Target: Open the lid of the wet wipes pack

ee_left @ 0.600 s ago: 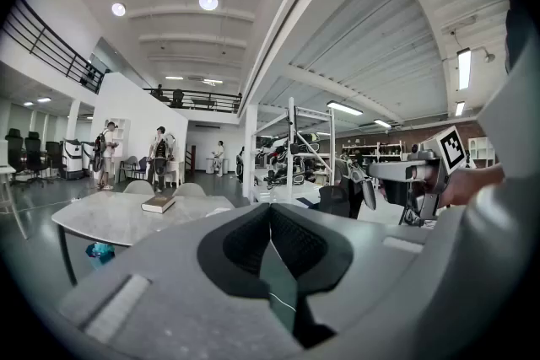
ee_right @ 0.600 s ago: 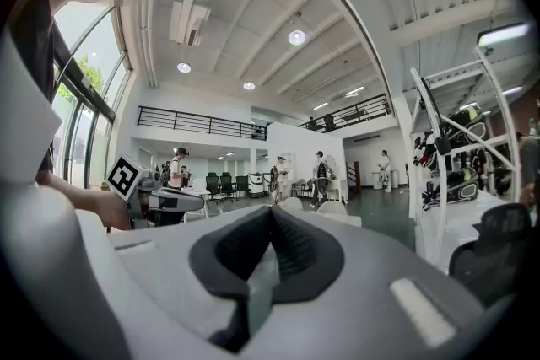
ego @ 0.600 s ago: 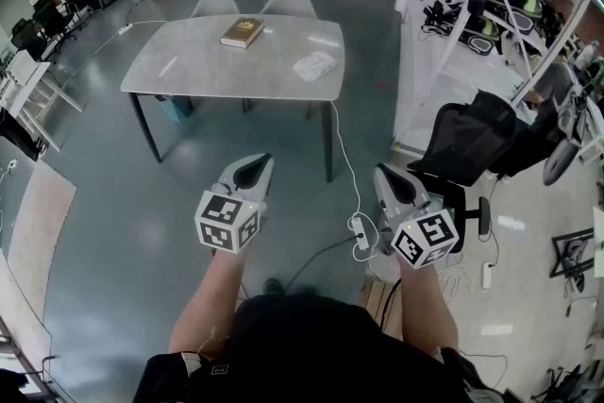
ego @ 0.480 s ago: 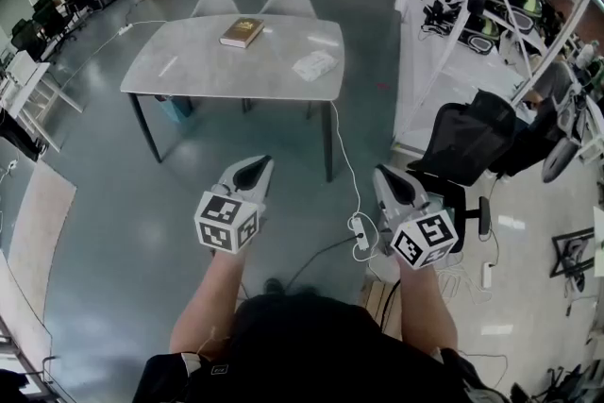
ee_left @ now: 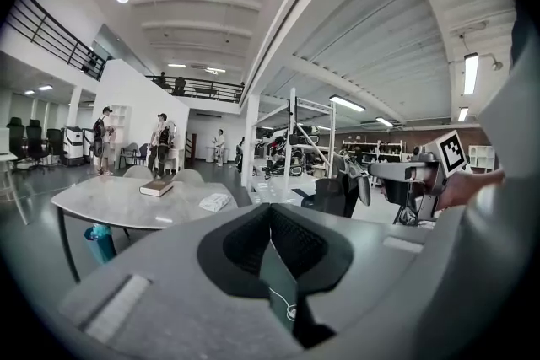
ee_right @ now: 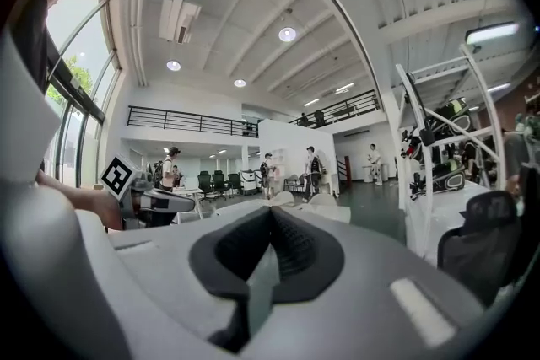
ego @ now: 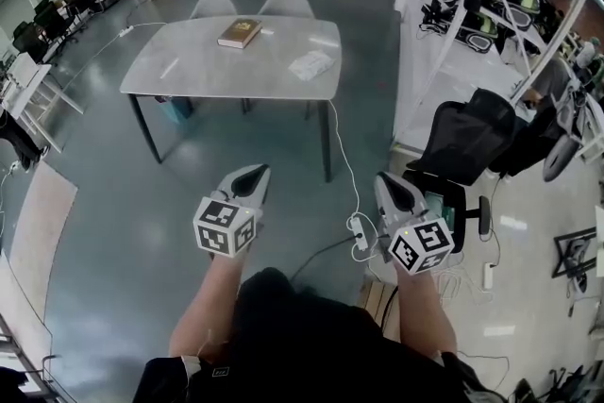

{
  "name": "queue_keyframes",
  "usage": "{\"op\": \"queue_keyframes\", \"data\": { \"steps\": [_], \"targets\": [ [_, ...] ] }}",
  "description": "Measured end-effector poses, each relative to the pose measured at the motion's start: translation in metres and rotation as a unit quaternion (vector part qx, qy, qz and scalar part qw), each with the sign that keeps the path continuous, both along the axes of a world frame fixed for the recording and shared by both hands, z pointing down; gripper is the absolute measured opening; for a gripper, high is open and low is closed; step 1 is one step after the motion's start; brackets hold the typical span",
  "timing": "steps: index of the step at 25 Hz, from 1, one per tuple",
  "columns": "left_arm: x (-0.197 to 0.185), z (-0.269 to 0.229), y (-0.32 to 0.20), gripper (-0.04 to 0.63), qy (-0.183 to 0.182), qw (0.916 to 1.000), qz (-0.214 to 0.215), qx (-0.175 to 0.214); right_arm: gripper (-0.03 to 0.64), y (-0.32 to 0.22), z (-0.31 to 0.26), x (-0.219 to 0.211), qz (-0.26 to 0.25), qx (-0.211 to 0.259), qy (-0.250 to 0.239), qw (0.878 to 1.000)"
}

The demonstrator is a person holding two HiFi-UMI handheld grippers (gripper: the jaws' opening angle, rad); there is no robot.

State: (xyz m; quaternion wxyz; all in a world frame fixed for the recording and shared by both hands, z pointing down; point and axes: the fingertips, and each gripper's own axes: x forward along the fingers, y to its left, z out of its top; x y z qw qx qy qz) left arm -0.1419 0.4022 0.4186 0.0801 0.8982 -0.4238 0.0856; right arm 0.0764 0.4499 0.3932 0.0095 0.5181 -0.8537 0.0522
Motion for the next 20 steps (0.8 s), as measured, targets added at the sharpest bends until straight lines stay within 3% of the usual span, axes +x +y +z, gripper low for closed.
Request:
{"op": "queue_keyframes", "data": {
  "steps": [10, 20],
  "targets": [
    [0.003, 0.014, -0.014, 0.011, 0.004, 0.9999, 0.003, -0.015, 0.002, -0.006, 0.017, 0.011, 0.011, -0.022, -0.037, 0.999],
    [0.007, 0.034, -0.115, 0.011, 0.015, 0.9989, 0.029, -0.035, 0.002, -0.095, 0.047, -0.001, 0.015, -0.07, -0.036, 0.997]
  ]
}}
